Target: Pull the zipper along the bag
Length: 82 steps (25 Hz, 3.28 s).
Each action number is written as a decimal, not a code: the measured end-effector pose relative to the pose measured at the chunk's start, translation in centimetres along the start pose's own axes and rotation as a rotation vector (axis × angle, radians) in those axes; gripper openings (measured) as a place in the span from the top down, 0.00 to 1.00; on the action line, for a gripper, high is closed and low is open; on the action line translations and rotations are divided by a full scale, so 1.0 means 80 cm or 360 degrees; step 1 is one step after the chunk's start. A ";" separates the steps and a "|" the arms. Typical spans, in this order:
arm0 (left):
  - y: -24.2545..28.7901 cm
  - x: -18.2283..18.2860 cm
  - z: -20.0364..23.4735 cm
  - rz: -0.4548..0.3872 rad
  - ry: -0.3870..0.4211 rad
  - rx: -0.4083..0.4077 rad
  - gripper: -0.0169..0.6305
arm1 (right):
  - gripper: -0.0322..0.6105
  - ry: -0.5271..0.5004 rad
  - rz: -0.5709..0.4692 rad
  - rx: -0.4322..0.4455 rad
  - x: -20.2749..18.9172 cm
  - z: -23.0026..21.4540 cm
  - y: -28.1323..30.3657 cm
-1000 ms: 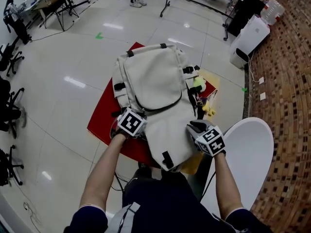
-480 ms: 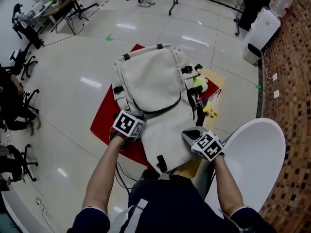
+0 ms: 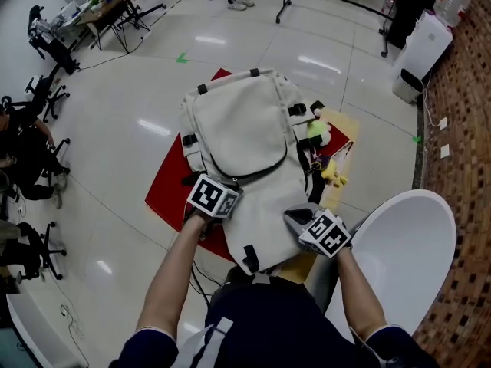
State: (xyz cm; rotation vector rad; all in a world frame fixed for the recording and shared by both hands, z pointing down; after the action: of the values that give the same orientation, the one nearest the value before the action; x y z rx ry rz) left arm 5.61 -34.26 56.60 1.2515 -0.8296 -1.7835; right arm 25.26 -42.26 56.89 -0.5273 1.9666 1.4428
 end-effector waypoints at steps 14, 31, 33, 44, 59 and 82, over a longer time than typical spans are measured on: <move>0.054 0.068 -0.056 -0.0113 0.0001 -0.0089 0.91 | 0.94 -0.0078 -0.0018 0.0093 -0.012 0.018 0.007; 0.107 0.155 -0.088 -0.0364 -0.0137 -0.0125 0.91 | 0.94 -0.0047 -0.0053 0.0191 -0.023 0.026 0.012; 0.108 0.161 -0.088 -0.0413 -0.0196 -0.0099 0.91 | 0.94 -0.0045 -0.0051 0.0201 -0.025 0.027 0.013; 0.106 0.181 -0.084 -0.0719 -0.0579 0.0065 0.91 | 0.94 -0.0048 -0.0012 0.0267 -0.034 0.028 0.021; 0.107 0.195 -0.089 -0.0808 -0.0627 0.0142 0.89 | 0.94 -0.0023 -0.0022 0.0304 -0.035 0.024 0.007; 0.052 0.116 -0.064 -0.0468 0.0117 0.0249 0.74 | 0.79 -0.0114 0.0126 -0.0315 0.099 -0.175 0.023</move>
State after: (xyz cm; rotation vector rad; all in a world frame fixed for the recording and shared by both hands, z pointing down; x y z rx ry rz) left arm 9.55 -44.73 54.54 1.5998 -0.7869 -1.9161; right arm 14.77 -54.55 55.43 -0.4809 1.8177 1.6940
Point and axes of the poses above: the fingertips, and each gripper's own axes: y forward along the fingers, z to its left, x out of its top, the point moved 7 cm from there along -y, backward along the fingers, and after that the axes turned 1 degree about -y, right-handed, at the moved point
